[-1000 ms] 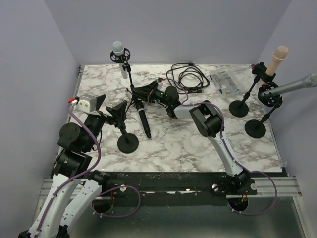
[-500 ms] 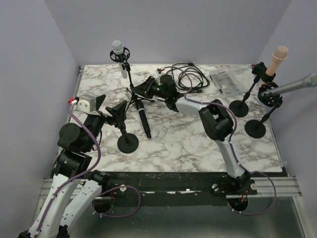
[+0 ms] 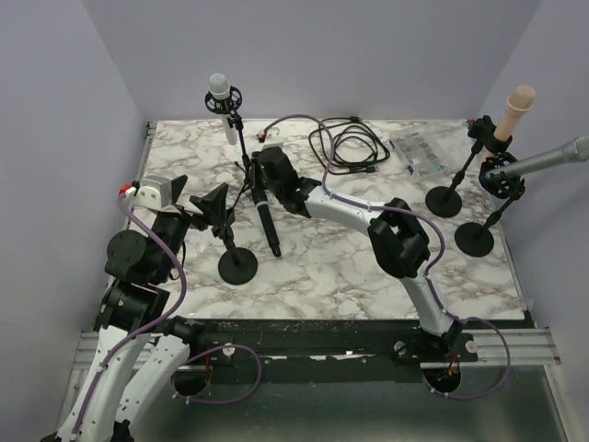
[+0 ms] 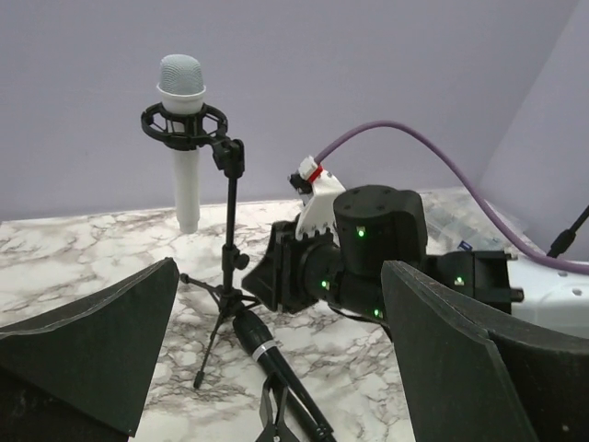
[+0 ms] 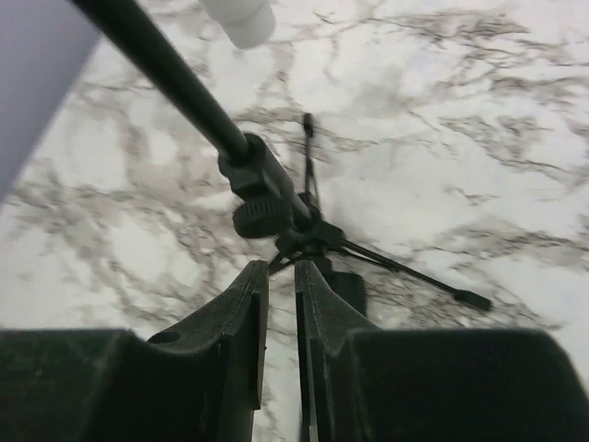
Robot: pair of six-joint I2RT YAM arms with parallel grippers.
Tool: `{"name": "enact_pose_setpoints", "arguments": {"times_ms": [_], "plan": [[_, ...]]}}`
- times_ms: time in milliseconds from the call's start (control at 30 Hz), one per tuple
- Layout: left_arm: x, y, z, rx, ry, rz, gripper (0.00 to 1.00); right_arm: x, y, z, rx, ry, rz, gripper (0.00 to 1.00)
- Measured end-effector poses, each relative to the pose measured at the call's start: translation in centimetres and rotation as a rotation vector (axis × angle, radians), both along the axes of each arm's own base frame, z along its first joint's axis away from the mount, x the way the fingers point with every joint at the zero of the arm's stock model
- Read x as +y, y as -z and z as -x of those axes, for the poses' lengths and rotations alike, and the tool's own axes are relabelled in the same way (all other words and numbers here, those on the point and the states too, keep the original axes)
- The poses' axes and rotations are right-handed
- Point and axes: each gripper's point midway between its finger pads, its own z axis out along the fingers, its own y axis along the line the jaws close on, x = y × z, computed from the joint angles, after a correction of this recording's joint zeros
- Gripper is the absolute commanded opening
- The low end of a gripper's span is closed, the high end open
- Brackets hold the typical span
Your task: Remove the microphone from the stand
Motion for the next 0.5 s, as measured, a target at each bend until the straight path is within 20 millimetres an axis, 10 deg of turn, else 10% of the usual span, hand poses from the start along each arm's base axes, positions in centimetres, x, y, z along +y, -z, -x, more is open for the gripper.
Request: {"name": "enact_pose_setpoints", "arguments": {"times_ms": [300,500], "plan": [[2.0,-0.1,-0.2,-0.007,-0.087,0.014,0.95,-1.1,-0.1,1.9,-0.267,0.047,0.444,0.02],[2.6,0.1,-0.6,0.001,-0.120,0.016,0.97,-1.6,0.2,2.2,-0.268,0.040,0.456,0.26]]}}
